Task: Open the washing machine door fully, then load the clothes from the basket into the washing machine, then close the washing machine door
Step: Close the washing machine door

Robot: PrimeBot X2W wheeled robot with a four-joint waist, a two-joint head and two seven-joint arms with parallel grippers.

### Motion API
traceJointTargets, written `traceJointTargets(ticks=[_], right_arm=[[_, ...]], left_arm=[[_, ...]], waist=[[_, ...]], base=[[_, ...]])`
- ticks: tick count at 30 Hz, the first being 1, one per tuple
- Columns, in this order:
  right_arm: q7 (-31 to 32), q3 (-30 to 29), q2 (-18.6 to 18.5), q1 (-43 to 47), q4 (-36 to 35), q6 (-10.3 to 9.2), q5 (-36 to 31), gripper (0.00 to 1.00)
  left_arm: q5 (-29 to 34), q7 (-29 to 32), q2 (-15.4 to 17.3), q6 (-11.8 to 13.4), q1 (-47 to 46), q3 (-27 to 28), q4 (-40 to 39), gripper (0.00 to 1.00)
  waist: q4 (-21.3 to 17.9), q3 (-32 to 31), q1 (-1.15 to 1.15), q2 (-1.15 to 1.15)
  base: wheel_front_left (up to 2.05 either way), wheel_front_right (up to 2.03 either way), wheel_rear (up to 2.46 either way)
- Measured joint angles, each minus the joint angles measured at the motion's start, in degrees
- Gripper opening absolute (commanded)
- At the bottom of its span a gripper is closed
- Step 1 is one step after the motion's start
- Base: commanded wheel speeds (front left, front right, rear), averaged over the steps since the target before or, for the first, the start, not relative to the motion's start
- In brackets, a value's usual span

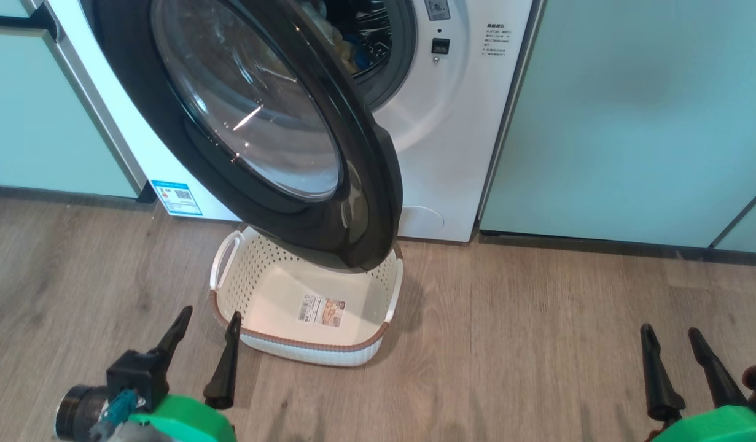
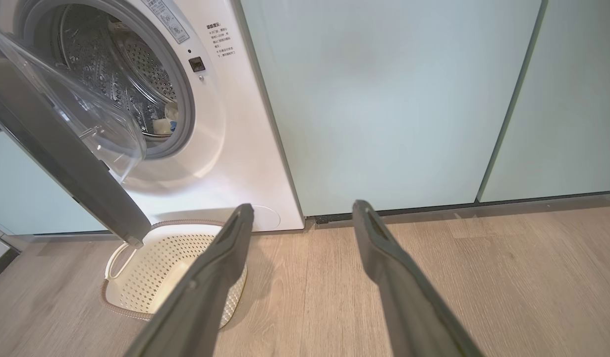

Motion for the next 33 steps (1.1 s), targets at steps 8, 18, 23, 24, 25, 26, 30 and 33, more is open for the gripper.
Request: traceJointTargets(ticks=[8, 18, 23, 24, 25, 26, 30, 33], right_arm=[[0.0, -0.4, 0.0, 0.0, 0.0, 0.00, 0.0, 0.93], [0.7, -0.2, 0.2, -0.1, 0.7, 0.00, 0.6, 0.00], [0.6, 0.5, 0.2, -0.5, 2.5, 0.00, 1.2, 0.00], [0.6, 0.8, 0.2, -0.8, 3.0, 0.00, 1.2, 0.00], [0.6, 1.2, 0.2, -1.1, 3.5, 0.00, 1.3, 0.00], [0.5, 1.6, 0.2, -1.8, 4.1, 0.00, 1.6, 0.00], [-0.3, 3.6, 0.2, -5.8, 6.8, 0.00, 2.7, 0.00], [-1.3, 4.5, 0.2, -9.2, 9.4, 0.00, 3.8, 0.00]], left_arm=[[0.5, 0.1, 0.0, 0.6, 0.0, -0.2, -0.3, 1.00], [0.5, 0.3, -0.1, 0.7, 0.0, -1.3, -0.6, 1.00], [0.5, 0.5, -0.1, 0.7, -0.2, -1.9, -0.6, 1.00], [0.5, 0.5, -0.2, 0.7, -0.3, -2.0, -0.6, 1.00], [0.5, 0.5, -0.2, 0.7, -0.3, -2.1, -0.6, 1.00], [0.5, 0.5, -0.3, 0.7, -0.3, -2.2, -0.6, 1.00], [0.5, 0.4, -0.5, 0.7, -0.7, -3.2, -0.4, 1.00], [0.5, 0.2, -0.8, 0.6, -1.3, -3.7, 0.0, 1.00]], waist=[[0.1, 0.4, 0.00, 0.00], [1.0, 1.0, 0.00, 0.00], [2.5, 1.0, 0.00, 0.00], [2.8, 1.0, 0.00, 0.00], [3.2, 1.0, 0.00, 0.00], [3.6, 1.0, 0.00, 0.00], [5.2, 1.1, 0.00, 0.00], [6.5, 1.0, 0.00, 0.00]], base=[[0.00, 0.00, 0.00], [0.00, 0.00, 0.00], [0.00, 0.00, 0.00], [0.00, 0.00, 0.00], [0.00, 0.00, 0.00], [0.00, 0.00, 0.00], [0.00, 0.00, 0.00], [0.00, 0.00, 0.00]])
